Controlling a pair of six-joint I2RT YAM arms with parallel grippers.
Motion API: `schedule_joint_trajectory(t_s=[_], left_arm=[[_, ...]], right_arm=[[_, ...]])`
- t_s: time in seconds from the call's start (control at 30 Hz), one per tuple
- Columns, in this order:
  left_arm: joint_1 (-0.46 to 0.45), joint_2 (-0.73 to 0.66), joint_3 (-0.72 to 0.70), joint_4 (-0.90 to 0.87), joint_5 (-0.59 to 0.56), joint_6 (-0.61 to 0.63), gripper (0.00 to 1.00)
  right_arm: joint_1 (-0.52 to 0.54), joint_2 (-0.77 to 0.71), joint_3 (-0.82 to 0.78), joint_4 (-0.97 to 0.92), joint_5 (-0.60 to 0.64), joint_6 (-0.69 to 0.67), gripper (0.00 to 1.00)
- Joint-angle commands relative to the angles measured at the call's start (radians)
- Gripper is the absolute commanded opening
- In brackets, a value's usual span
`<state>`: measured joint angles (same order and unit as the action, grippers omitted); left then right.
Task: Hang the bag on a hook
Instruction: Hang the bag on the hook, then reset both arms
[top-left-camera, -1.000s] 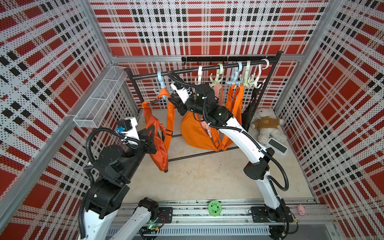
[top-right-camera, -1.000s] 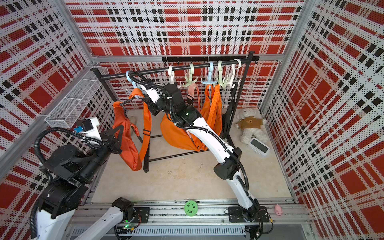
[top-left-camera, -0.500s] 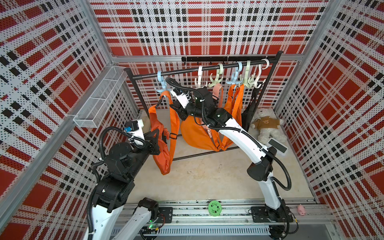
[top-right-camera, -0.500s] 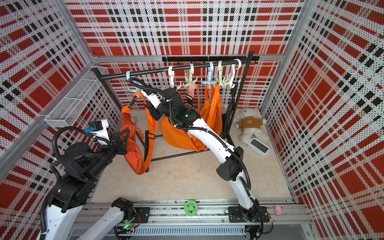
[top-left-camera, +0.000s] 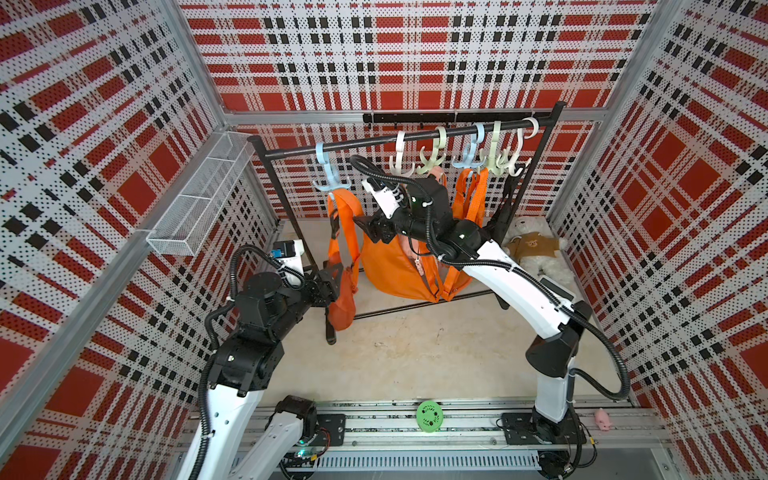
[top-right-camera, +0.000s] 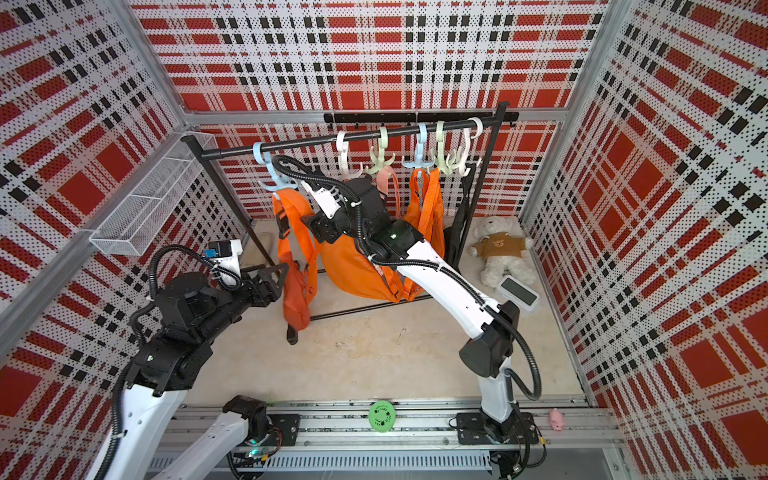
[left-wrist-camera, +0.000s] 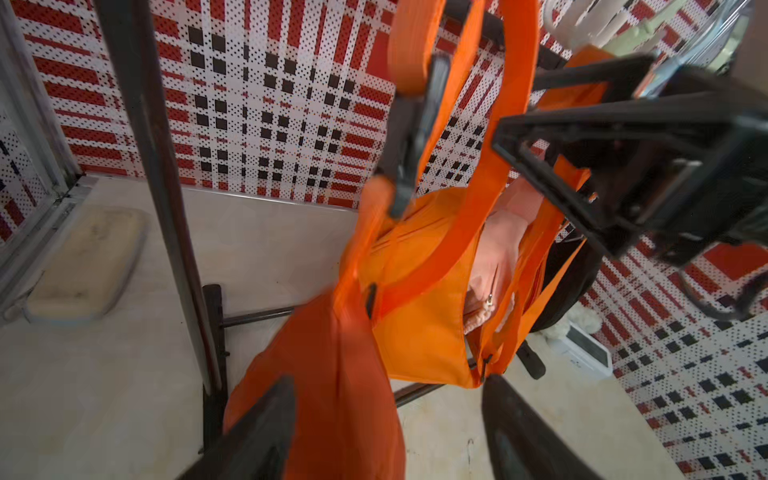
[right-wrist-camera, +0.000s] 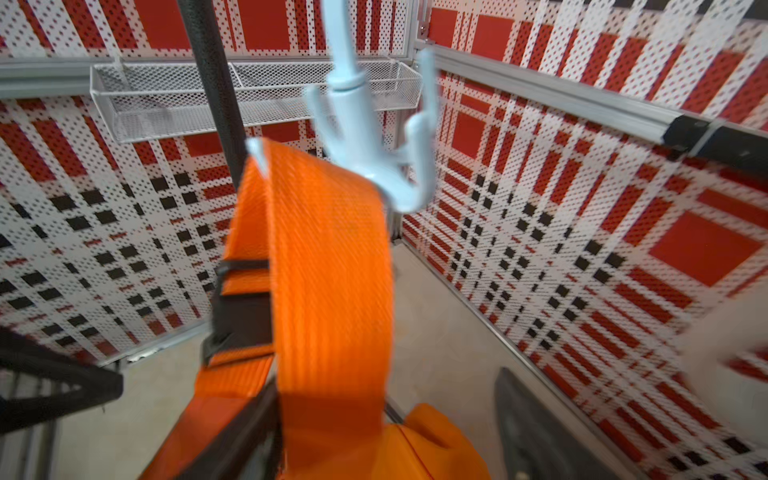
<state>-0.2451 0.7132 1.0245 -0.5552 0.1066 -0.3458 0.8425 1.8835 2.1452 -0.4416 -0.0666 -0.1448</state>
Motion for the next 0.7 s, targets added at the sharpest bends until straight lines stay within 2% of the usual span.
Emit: schedule_joint_trajectory(t_s=[0.0,0.07,0.2,0.4,0.47,0.53,0.6,0.67], left_arm=[[-0.023,-0.030,-0.003,0.026,-0.068,-0.019,0.93],[-0.032,-0.042,-0.007,0.016,-0.120,-0.028,1.00],[-0.035,-0.071,-0.020,0.009,-0.198,-0.040,0.99],[-0.051,-0.118,-0.064,0.023,-0.242,-0.020,1.00],[-0.113,-0.130,-0.087,0.025,-0.308,-0.002,1.00],[-0.201,-0.128,-0.119,0.032,-0.431,0.016,1.00],[-0.339,-0.110,-0.163,0.052,-0.599,0.041,0.99],[-0.514,-0.073,-0.203,0.094,-0.837,0.088,1.00]], right_arm=[[-0.002,-0.089,-0.059,0.045,0.073,-0.030,1.00],[-0.001,-0.134,-0.111,0.037,0.099,-0.035,1.00],[-0.001,-0.246,-0.263,0.054,0.131,-0.036,1.00],[-0.002,-0.440,-0.532,0.096,0.190,-0.007,1.00],[-0.002,-0.509,-0.616,0.104,0.255,-0.005,1.00],[-0.001,-0.583,-0.702,0.104,0.364,0.001,1.00],[-0.001,-0.659,-0.795,0.116,0.490,0.016,1.00],[-0.003,-0.727,-0.889,0.135,0.604,0.026,1.00]])
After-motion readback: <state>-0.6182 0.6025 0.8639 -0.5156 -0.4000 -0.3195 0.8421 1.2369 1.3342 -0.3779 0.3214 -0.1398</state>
